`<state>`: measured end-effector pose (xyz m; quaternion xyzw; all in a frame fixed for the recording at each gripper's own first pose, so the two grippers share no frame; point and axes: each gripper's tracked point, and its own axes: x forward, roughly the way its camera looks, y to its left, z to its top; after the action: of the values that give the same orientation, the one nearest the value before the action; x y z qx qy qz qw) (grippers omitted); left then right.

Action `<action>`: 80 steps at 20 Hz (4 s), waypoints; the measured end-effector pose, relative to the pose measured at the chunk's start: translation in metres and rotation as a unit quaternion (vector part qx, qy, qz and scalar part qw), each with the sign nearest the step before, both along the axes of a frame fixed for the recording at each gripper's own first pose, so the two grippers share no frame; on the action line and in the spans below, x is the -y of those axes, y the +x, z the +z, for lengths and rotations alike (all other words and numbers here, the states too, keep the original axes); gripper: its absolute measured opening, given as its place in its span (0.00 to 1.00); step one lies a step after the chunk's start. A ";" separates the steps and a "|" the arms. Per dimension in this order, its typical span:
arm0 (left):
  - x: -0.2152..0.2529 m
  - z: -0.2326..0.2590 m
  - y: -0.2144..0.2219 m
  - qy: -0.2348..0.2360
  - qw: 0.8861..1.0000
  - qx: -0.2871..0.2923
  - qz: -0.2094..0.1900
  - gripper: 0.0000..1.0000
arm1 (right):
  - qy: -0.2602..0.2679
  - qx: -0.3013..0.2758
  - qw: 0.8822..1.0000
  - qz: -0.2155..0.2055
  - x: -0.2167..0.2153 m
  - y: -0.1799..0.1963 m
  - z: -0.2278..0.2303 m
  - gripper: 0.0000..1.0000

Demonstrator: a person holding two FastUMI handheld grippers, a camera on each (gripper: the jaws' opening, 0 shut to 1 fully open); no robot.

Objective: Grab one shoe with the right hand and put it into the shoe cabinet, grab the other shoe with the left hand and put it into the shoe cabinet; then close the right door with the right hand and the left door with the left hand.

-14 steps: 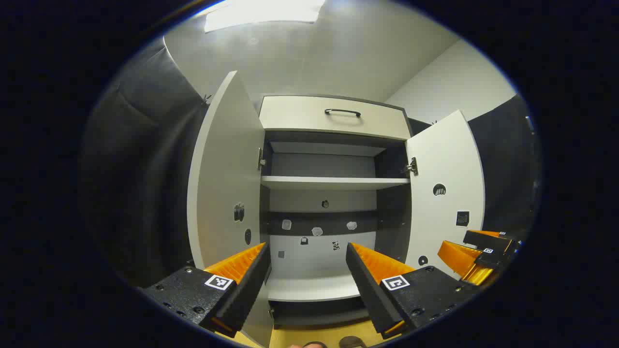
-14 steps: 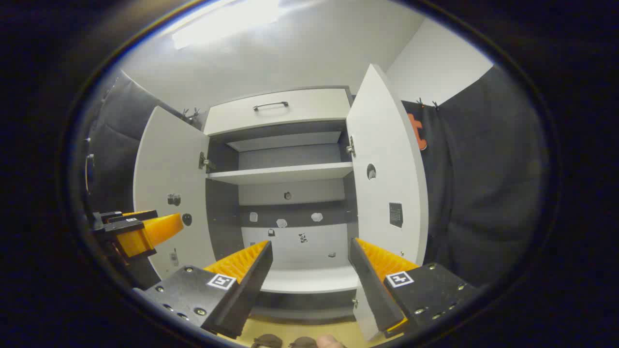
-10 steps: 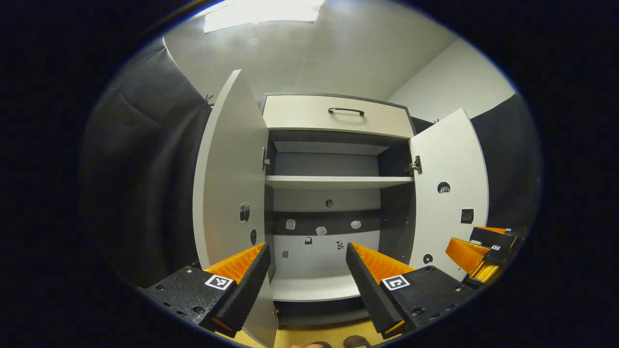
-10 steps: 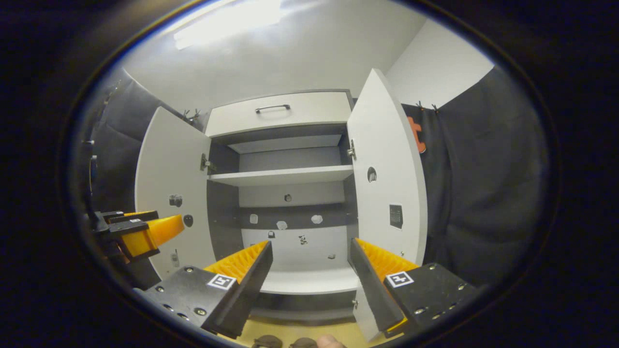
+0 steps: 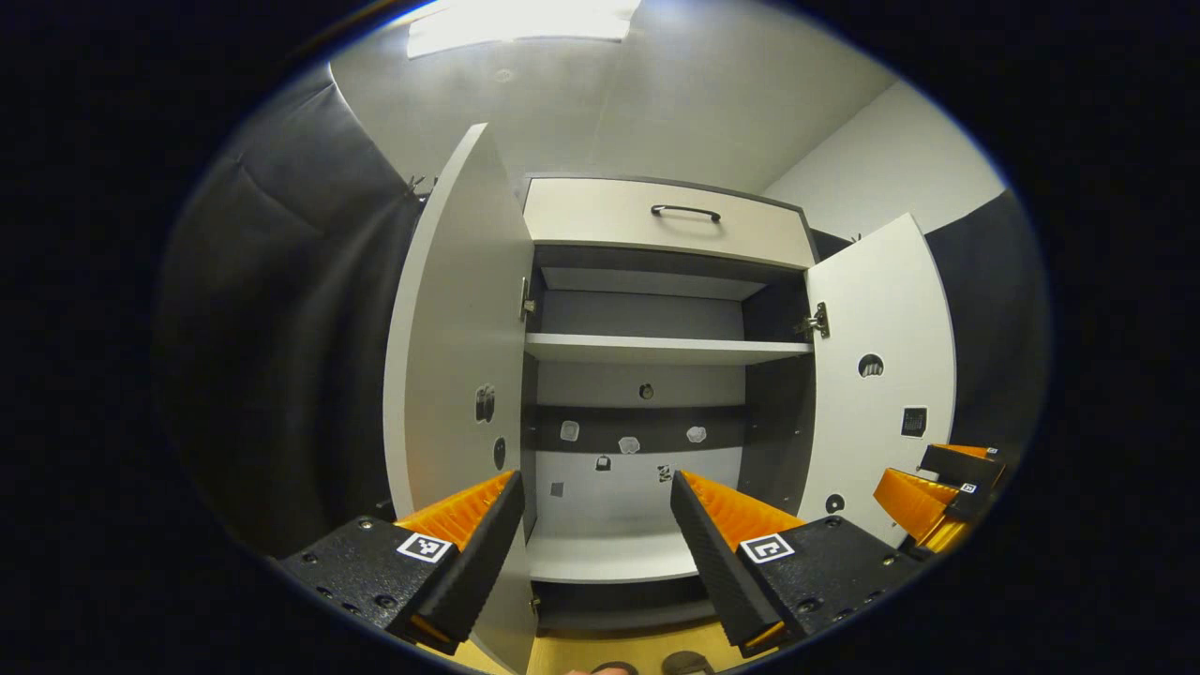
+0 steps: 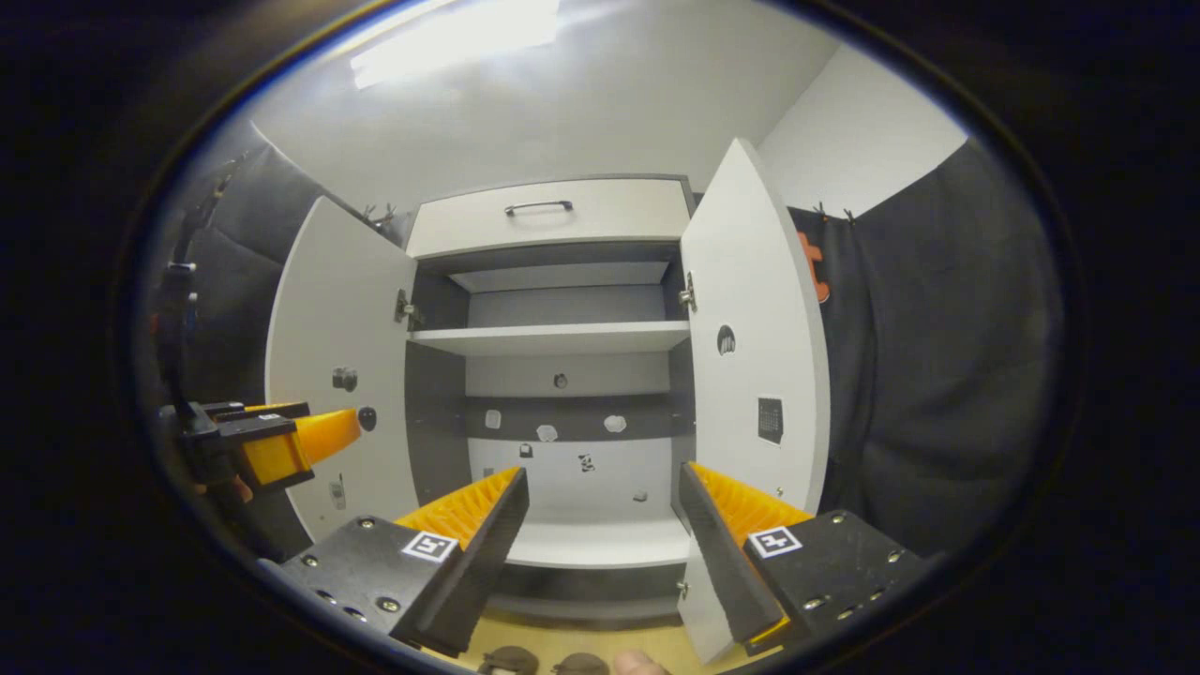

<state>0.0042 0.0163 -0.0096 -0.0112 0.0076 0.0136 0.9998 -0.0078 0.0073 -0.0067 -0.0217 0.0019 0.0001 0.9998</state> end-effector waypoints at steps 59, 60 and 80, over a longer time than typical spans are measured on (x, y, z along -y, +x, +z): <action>-0.063 -0.027 -0.045 -0.001 0.999 -0.035 0.037 0.96 | -0.022 -0.481 0.876 0.017 -0.020 -0.056 -0.511 0.01; -0.060 -0.028 -0.045 0.000 0.999 -0.035 0.033 0.95 | -0.025 -0.466 0.884 0.021 -0.019 -0.050 -0.498 0.01; -0.077 -0.052 -0.056 -0.040 0.997 -0.046 0.050 0.95 | -0.087 -0.190 0.977 0.053 -0.032 0.260 -0.194 0.01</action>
<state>-0.0522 0.0929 -0.0617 -0.0509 0.0539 0.0640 0.9952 0.2524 0.0394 -0.2003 -0.1081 0.1904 0.0570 0.9741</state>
